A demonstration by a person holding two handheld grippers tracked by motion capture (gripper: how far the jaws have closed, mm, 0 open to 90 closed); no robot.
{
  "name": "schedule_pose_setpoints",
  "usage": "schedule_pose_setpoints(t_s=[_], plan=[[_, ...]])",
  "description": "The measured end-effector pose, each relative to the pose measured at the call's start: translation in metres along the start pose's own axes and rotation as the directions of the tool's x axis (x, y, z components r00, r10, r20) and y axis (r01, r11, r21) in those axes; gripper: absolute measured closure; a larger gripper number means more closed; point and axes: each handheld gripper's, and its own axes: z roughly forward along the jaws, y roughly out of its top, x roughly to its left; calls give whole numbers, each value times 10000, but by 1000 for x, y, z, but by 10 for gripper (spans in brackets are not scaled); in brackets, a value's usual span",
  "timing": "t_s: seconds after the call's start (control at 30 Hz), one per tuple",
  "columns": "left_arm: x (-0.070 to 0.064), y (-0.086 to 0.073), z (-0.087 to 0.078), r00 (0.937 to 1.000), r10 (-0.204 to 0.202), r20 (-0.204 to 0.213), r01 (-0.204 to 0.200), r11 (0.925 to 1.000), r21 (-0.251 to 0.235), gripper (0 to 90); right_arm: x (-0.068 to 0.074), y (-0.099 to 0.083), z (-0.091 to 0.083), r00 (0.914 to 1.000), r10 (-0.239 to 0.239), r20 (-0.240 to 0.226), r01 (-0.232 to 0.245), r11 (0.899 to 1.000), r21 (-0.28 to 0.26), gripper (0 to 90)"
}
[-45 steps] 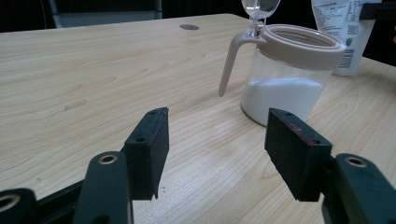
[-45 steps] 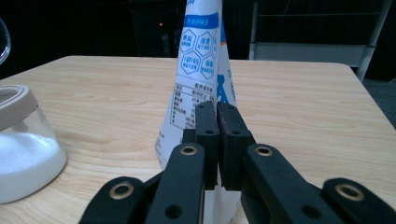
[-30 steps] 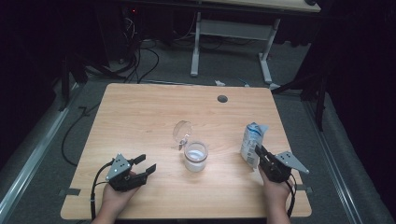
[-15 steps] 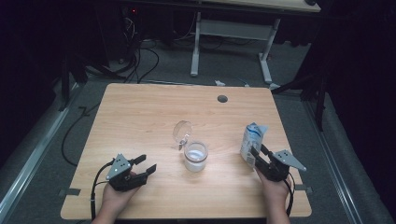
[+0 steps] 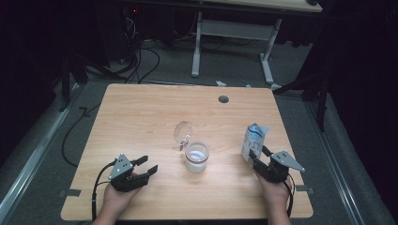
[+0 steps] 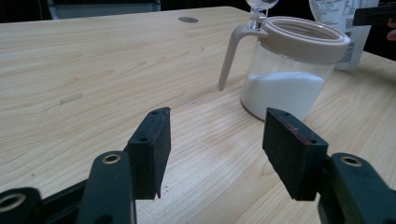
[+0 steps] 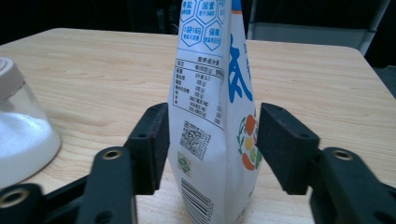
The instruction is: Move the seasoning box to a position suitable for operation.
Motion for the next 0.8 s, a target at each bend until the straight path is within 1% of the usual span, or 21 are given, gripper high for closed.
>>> schedule_pose_setpoints(t_s=[0.07,0.3,0.37,0.43,0.57,0.67,0.73,0.8], plan=[[0,0,1,10000,-52,-36,52,10000,13,425,0,0,0,10000,20,12,-20,10000,0,393],[0,0,3,9999,61,-94,-60,9999,109,431,0,1,-2,9999,30,104,-29,10000,-51,329],[0,0,3,9999,73,-102,-71,9999,157,431,0,1,-3,10000,39,72,-39,10000,-37,320],[0,1,4,9999,101,-120,-99,9997,205,431,2,1,-4,9999,-83,70,83,10000,-32,310],[-1,0,4,9999,-1,-100,4,9997,256,431,4,1,-7,9996,-234,144,233,9997,73,304],[-1,1,4,9999,58,-104,-56,9997,251,433,3,2,-10,9998,-83,170,83,10000,12,303],[-1,1,3,9999,66,-106,-63,9997,227,434,4,2,-13,9997,-113,233,114,9999,-14,305],[-1,1,3,9999,136,-82,-134,9996,232,456,4,1,-17,9997,-108,231,108,9999,8,306]])
